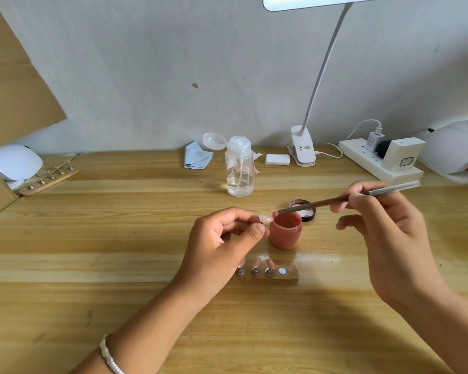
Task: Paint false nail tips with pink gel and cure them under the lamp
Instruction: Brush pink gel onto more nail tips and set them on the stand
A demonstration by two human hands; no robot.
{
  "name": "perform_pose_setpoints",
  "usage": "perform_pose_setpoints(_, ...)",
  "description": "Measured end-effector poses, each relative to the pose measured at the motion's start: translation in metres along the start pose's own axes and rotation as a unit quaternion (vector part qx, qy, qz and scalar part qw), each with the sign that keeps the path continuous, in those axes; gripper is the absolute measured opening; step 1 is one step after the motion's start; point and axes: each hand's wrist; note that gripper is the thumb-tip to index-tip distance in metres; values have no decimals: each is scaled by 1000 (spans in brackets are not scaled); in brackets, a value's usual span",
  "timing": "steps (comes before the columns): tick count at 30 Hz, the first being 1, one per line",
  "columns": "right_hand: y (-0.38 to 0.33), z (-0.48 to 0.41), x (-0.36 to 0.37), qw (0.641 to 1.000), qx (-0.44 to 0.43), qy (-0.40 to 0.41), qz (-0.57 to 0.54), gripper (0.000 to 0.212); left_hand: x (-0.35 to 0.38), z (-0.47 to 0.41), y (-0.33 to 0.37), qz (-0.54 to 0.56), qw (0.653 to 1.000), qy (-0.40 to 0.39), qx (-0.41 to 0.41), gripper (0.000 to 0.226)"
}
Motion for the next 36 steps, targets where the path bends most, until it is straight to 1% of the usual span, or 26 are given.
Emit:
perform_pose_setpoints(2, 0, 2, 2, 1000, 1, -27, -13, 7, 1, 0, 2, -2, 1000, 6, 9, 8)
perform_pose_setpoints(3, -1, 3, 3, 999, 4, -41, -15, 6, 1, 0, 4, -3, 1000, 9, 12, 11)
perform_pose_setpoints(5, -1, 4, 4, 998, 4, -56, -6, 5, 2, 0, 4, -6, 1000, 11, 15, 8)
perform_pose_setpoints(8, 1, 2, 1, 999, 4, -31, 20, 23, 0, -1, 2, -3, 1000, 16, 8, 6)
perform_pose_setpoints(10, 0, 0, -1, 1000, 7, -7, 21, 27, 0, -1, 2, 3, 1000, 17, 1, 7)
perform_pose_setpoints(12, 0, -1, -1, 1000, 8, -1, 8, 23, 0, -1, 2, -6, 1000, 11, 5, 6)
perform_pose_setpoints(15, -1, 2, 3, 999, 11, -35, -10, 5, 1, 0, 2, -8, 1000, 4, 17, 6)
perform_pose_setpoints(17, -1, 3, 4, 999, 17, -49, 1, 10, 1, 0, 2, -12, 1000, 9, 21, 9)
perform_pose_setpoints(18, 0, 3, 3, 999, 17, -45, 7, 5, 0, 0, 1, -14, 1000, 9, 21, 7)
perform_pose_setpoints(19, -1, 2, 3, 999, 20, -35, 13, 7, 0, -1, 1, -14, 1000, 8, 21, 6)
perform_pose_setpoints(21, -1, -1, 1, 999, 22, -6, 26, 20, 0, 0, 1, -17, 1000, 6, 17, 7)
perform_pose_setpoints(24, -2, -3, -1, 999, 23, 18, 21, 24, 0, -1, -1, -18, 1000, 5, 12, 10)
perform_pose_setpoints(26, -2, -1, 0, 1000, 21, 10, 7, 23, -1, -1, -2, -22, 1000, 7, 12, 9)
perform_pose_setpoints(30, -5, 1, 5, 1000, 18, -17, -18, 9, 0, -1, -3, -33, 999, 5, 17, 6)
perform_pose_setpoints(36, -6, 1, 5, 998, 40, -23, -30, 8, 1, -1, -2, -36, 999, -5, 36, 11)
Point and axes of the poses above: each hand's wrist, its own z-axis away from the middle knuckle, its own x-axis out of the palm, y = z × x, and after that the axes turned 4 degrees about -z, right-handed
